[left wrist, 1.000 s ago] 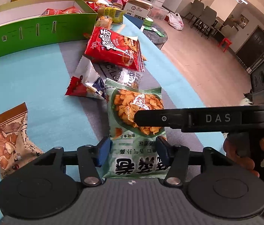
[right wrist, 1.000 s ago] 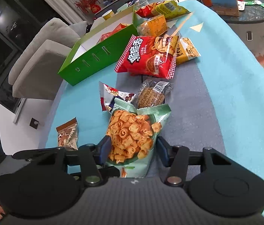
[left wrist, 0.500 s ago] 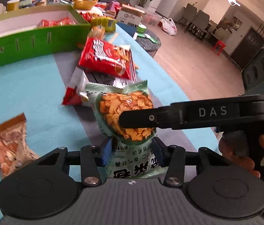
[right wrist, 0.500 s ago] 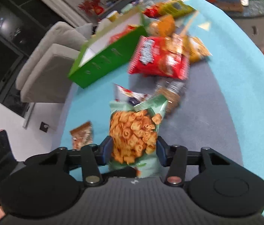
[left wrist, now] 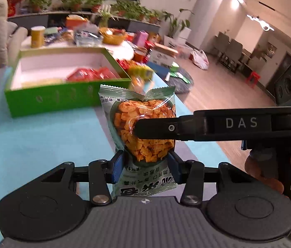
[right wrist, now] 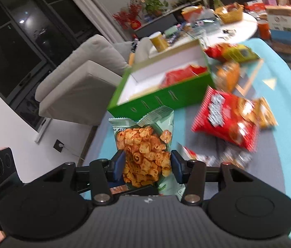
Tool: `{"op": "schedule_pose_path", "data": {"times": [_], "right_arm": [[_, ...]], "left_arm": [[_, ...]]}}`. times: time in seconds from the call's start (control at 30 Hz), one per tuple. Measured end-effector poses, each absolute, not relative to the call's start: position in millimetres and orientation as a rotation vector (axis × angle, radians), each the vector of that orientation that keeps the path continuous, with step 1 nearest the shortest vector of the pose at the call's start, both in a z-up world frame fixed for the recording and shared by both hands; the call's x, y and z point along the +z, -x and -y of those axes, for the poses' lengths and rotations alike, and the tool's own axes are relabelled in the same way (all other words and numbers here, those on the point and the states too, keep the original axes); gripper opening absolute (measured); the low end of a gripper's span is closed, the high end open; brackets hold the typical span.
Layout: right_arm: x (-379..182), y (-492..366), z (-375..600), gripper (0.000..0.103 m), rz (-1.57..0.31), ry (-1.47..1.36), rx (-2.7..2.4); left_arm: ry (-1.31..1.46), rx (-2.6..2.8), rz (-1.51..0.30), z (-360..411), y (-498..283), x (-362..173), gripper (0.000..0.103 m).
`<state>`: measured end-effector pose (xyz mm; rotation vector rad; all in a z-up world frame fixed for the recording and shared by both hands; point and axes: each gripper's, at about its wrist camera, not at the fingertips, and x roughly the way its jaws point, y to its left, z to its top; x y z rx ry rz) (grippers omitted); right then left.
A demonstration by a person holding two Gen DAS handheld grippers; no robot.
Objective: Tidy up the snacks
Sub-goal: 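Lift the green cracker bag with the left tool toward the green box, then lower the green cracker bag into the green box and open the left tool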
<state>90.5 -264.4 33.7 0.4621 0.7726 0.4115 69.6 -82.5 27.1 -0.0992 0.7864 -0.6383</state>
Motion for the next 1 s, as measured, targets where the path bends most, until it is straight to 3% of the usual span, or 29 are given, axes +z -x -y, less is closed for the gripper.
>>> {"op": "schedule_pose_path", "data": {"times": [0.53, 1.0], "right_arm": [[81.4, -179.2, 229.1, 0.065, -0.667, -0.490, 0.477], [64.7, -261.6, 215.8, 0.066, -0.678, -0.541, 0.485]], "left_arm": [[0.071, -0.503, -0.642, 48.7, -141.1, 83.8, 0.043], [0.087, -0.416, -0.657, 32.9, -233.9, 72.5, 0.043]]}}
